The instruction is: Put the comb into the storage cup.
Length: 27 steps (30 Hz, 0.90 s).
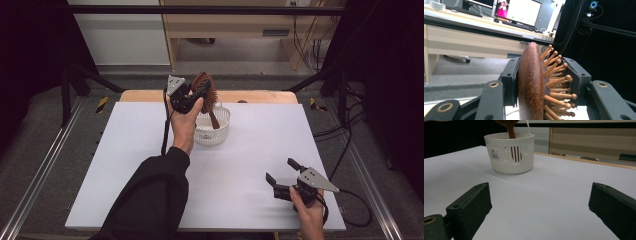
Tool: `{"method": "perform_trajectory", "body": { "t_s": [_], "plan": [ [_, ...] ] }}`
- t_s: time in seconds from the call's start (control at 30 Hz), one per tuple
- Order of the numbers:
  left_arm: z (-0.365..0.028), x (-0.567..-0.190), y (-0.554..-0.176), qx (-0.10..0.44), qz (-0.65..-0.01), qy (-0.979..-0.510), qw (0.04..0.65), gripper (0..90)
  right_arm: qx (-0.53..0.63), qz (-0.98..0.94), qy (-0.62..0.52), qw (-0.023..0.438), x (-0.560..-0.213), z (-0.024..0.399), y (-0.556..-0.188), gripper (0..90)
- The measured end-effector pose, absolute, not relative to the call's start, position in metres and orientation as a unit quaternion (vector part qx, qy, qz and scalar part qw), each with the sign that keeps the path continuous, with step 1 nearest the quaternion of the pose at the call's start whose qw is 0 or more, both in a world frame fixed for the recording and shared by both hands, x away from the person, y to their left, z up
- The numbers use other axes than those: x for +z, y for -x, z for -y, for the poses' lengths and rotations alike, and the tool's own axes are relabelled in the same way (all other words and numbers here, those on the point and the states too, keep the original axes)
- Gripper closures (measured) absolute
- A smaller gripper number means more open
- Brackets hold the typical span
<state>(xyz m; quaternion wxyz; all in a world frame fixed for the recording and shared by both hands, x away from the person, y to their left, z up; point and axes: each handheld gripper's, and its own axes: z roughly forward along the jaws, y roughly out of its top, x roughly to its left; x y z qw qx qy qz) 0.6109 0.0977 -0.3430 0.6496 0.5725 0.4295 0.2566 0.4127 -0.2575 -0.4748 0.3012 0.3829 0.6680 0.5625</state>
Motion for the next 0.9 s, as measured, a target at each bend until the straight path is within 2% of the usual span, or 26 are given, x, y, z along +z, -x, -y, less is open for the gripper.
{"method": "perform_trajectory", "body": {
  "t_s": [0.9],
  "plan": [
    [-0.0929, -0.3532, -0.6133, 0.250, -0.429, -0.580, 0.646, 50.2, 0.563, -0.668, -0.385, 0.300, -0.4750, 0.2572, -0.4128, 4.6]
  ]
}}
